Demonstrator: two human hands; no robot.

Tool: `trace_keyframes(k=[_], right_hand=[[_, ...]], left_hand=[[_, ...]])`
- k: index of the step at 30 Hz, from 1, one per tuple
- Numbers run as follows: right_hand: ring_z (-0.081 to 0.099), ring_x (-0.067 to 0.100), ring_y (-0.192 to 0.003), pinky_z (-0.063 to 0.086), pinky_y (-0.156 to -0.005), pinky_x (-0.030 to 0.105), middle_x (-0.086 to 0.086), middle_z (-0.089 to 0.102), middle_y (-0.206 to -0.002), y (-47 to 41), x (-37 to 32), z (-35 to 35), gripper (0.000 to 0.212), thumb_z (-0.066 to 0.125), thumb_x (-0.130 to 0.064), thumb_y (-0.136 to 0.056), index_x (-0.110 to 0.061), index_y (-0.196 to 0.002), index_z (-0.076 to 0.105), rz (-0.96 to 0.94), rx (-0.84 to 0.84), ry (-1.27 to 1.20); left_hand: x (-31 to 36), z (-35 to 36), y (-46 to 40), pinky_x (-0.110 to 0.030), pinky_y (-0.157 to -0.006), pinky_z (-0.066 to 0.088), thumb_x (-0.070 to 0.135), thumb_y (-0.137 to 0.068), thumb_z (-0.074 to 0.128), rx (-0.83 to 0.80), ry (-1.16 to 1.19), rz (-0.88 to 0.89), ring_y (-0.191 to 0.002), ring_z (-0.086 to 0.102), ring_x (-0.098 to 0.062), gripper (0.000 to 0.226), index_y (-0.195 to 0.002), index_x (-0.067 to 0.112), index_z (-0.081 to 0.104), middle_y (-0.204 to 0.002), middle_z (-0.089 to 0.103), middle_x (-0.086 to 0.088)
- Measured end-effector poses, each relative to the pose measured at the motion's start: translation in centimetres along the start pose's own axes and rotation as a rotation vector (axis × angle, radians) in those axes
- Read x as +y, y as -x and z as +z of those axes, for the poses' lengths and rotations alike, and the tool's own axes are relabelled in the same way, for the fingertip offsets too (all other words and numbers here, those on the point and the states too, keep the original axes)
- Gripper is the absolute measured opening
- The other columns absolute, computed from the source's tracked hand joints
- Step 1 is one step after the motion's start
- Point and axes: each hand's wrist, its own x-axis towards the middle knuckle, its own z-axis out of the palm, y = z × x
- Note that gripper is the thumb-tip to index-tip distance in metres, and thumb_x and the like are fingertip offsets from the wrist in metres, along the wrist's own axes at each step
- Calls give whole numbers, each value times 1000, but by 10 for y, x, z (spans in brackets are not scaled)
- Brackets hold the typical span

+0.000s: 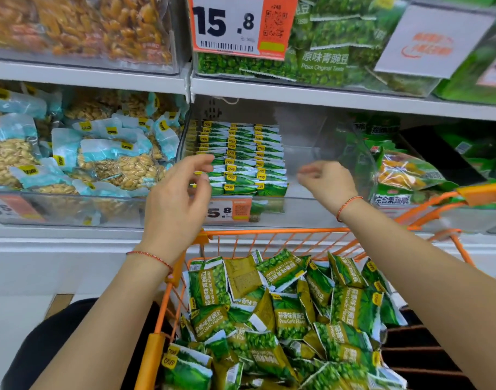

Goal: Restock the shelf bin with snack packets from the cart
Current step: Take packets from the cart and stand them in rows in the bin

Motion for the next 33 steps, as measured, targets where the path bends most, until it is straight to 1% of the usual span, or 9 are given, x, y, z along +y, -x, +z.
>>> trace_keyframes(k=[4, 7, 11, 15, 20, 22, 27, 29, 33], right_hand=[[67, 12, -74, 54, -79, 35, -6, 68, -66, 30, -10, -20, 10, 57, -23, -90, -21, -85, 66, -75, 371, -479], [64, 8, -60, 54, -70, 30, -1, 68, -65, 52, -15, -38, 11, 57, -17, -90, -16, -84, 66, -19, 245, -638], [66, 21, -86, 54, -79, 36, 0, 72, -92, 106, 11, -56, 11, 57, -28, -89, -26, -91, 68, 26, 131, 7], [63, 31, -97, 52, -81, 39, 6, 71, -100, 161, 51, -59, 13, 58, -30, -88, -26, -97, 66, 242, 210, 101], [62, 31, -102, 48, -82, 35, 5, 70, -105, 185, 76, -41, 26, 59, -35, -89, -21, -110, 64, 389, 206, -2], [61, 29, -103, 46, -81, 33, 4, 70, -106, 186, 78, -35, 29, 59, -34, -90, -18, -114, 61, 390, 213, -133], [60, 29, -103, 45, -93, 42, 13, 65, -110, 184, 75, -40, 8, 53, -17, -93, -17, -93, 62, 530, 364, -904], [58, 27, -102, 45, -88, 37, 15, 62, -118, 185, 71, -47, 18, 44, -19, -98, -12, -105, 59, 586, 374, -1095], [56, 17, -106, 45, -90, 35, 0, 60, -115, 187, 65, -46, 45, 39, -51, -95, -17, -120, 55, 539, 131, -1073]], left_hand=[[35, -6, 24, -27, -79, 50, 21, -93, 47, -183, -41, 87, -87, 59, -2, 24, -109, 23, 66, -98, 65, 16], [57, -4, 43, -30, -82, 51, 25, -96, 52, -532, -178, 105, -92, 61, -5, 22, -114, 29, 65, -105, 66, 16], [77, 17, 66, -32, -90, 48, 27, -96, 51, -916, -373, 136, -106, 59, -12, 32, -127, 32, 55, -119, 63, 10], [92, 55, 87, -33, -93, 45, 6, -90, 51, -1066, -469, 208, -123, 48, -20, 51, -134, 31, 49, -135, 51, 3], [115, 112, 100, -40, -96, 46, 10, -86, 60, -1113, -333, 234, -121, 48, -25, 42, -127, 13, 53, -126, 54, -7], [112, 134, 103, -42, -105, 38, 15, -78, 72, -1131, -335, 242, -131, 38, -26, 63, -134, 11, 45, -131, 51, -8], [99, 148, 106, -36, -118, 7, 39, -74, 77, -1065, -407, 285, -146, 8, -22, 79, -138, 14, 39, -146, 38, -4], [97, 143, 107, -37, -117, 20, 51, -72, 74, -1008, -291, 177, -141, 23, -24, 76, -131, 16, 43, -139, 44, -4], [119, 133, 98, -29, -80, 51, 56, -72, 73, -748, 64, -157, -95, 59, -9, 53, -109, 27, 47, -104, 62, 10]])
